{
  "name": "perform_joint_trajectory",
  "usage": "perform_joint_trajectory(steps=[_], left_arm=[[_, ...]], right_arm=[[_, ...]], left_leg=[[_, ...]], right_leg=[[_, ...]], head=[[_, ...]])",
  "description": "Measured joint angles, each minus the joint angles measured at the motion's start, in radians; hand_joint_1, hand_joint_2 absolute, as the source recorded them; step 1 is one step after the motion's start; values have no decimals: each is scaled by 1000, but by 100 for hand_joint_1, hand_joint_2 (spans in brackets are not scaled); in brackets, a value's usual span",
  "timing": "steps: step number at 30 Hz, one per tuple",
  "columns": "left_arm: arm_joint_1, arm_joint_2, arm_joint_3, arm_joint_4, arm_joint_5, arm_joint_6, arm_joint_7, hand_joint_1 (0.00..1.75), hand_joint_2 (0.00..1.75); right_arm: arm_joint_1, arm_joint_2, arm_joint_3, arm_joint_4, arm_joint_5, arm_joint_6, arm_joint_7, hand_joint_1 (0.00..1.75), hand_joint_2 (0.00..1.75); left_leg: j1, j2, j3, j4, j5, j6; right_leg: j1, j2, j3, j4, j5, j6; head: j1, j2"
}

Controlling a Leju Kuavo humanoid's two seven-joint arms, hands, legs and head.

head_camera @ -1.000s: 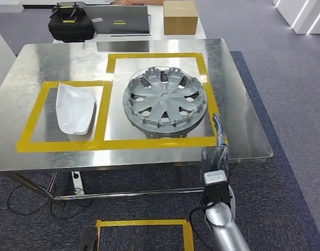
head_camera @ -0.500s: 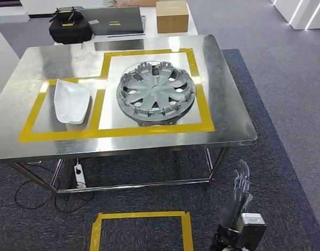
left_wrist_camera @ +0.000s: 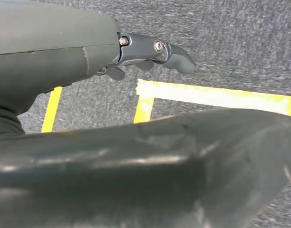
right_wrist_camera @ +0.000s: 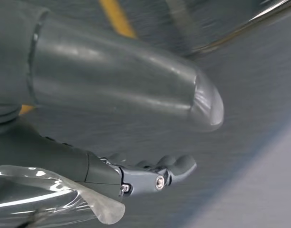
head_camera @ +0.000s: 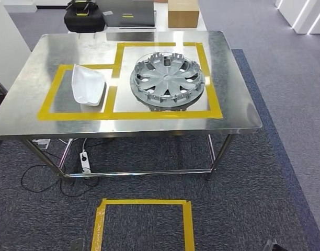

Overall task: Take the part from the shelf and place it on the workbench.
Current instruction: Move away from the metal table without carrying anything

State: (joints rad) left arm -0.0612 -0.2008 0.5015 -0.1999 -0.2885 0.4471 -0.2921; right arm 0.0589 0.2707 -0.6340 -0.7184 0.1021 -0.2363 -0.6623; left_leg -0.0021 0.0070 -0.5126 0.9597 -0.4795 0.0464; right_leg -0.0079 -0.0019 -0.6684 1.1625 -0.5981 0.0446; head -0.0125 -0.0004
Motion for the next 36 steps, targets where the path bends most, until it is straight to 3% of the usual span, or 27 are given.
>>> perform_joint_trajectory(steps=[1,2,3,5,6,7,9,11,12,14,16,18,22,23,26,27,29,30,33,34,35,36], left_arm=[[-1,-2,1,0,-4,0,0,0,0],[-2,-3,3,0,-8,0,-1,0,0],[-2,-4,6,0,-12,0,-1,0,0],[-5,-6,11,0,-20,0,-1,0,0],[-6,-7,13,0,-25,-1,0,0,0],[-8,-8,14,0,-30,-1,2,0,0],[-11,-9,15,-1,-42,-3,8,0,0],[-11,-10,17,-1,-51,-4,14,0,0],[-10,-10,17,0,-54,-5,17,0,0],[-9,-10,17,0,-60,-6,19,0,0],[-9,-10,17,0,-63,-8,20,0,0],[-10,-9,18,0,-64,-8,20,0,0],[-10,-10,18,0,-65,-9,20,0,0],[-10,-9,18,0,-70,-10,22,0,0],[-16,-10,17,0,-89,-14,29,0,0],[-17,-10,17,0,-92,-15,29,0,0],[-15,-11,17,0,-95,-19,29,0,0],[-14,-11,17,0,-97,-21,29,0,0],[-14,-12,17,0,-105,-25,29,0,0],[-14,-12,17,0,-106,-25,29,0,0],[-13,-12,17,0,-106,-25,29,0,0],[-13,-12,17,0,-106,-25,29,0,0]], right_arm=[[-17,-9,-29,65,16,-25,27,0,0],[-32,-18,-52,124,38,-56,60,0,0],[-45,-26,-67,177,63,-89,101,0,0],[-68,-39,-81,263,117,-146,194,0,0],[-78,-43,-82,294,145,-169,248,0,0],[-88,-45,-81,323,176,-188,305,0,0],[-102,-46,-72,374,248,-219,437,0,0],[-104,-47,-50,414,317,-237,567,0,0],[-103,-47,-36,428,346,-241,622,0,0],[-104,-47,-7,451,390,-241,699,0,0],[-106,-47,17,464,419,-234,736,0,0],[-107,-47,26,469,429,-230,746,0,0],[-107,-47,32,471,437,-227,751,0,0],[-108,-47,47,475,455,-221,755,0,0],[-107,-47,126,489,542,-185,772,0,0],[-107,-48,144,492,559,-175,776,0,0],[-110,-48,165,495,576,-163,781,0,0],[-111,-48,174,496,583,-157,784,0,0],[-111,-50,196,499,602,-138,796,0,0],[-110,-51,202,500,606,-135,799,0,0],[-110,-51,207,501,609,-133,800,0,0],[-110,-51,212,502,611,-132,801,0,0]], left_leg=[[0,2,-16,2,12,0],[0,3,-33,5,24,-2],[0,5,-51,9,35,-5],[3,6,-85,23,53,-14],[3,6,-101,32,61,-21],[3,6,-114,41,68,-27],[3,7,-131,50,88,-39],[7,6,-139,51,95,-49],[10,5,-145,62,74,-55],[12,3,-162,141,-21,-64],[12,2,-179,252,-109,-68],[12,2,-186,300,-135,-69],[12,2,-185,326,-140,-70],[12,2,-153,301,-117,-67],[2,17,18,66,-54,-49],[-2,19,40,21,-55,-44],[2,10,32,17,-45,-29],[3,5,28,15,-39,-20],[0,-9,13,14,-24,-5],[-2,-15,8,15,-20,-4],[-4,-22,4,17,-17,-4],[-6,-31,1,19,-15,-4]], right_leg=[[-2,0,-8,59,-27,4],[-5,0,-5,97,-28,9],[-7,0,12,107,-8,13],[-15,0,92,30,49,20],[-18,0,150,-43,55,22],[-18,2,198,-114,46,19],[-13,4,237,-191,23,6],[-10,0,218,-193,31,-15],[-10,-3,210,-192,40,-26],[-10,-7,190,-193,59,-44],[-7,-9,175,-191,76,-50],[-6,-9,170,-189,82,-51],[-6,-10,162,-186,88,-51],[-5,-11,144,-181,96,-50],[2,-27,85,-164,131,-35],[4,-35,80,-163,139,-27],[2,-36,69,-153,130,-17],[1,-28,57,-128,109,-12],[-1,-5,-20,58,8,-4],[-1,-3,-39,111,-10,-4],[-1,-2,-41,131,-10,-5],[-1,1,-23,108,9,-8]], head=[[2,0],[2,0],[2,0],[1,0],[3,0],[2,0],[3,0],[5,0],[5,0],[4,0],[2,0],[2,0],[2,0],[2,0],[1,0],[1,0],[1,0],[2,0],[4,0],[4,0],[4,0],[3,0]])
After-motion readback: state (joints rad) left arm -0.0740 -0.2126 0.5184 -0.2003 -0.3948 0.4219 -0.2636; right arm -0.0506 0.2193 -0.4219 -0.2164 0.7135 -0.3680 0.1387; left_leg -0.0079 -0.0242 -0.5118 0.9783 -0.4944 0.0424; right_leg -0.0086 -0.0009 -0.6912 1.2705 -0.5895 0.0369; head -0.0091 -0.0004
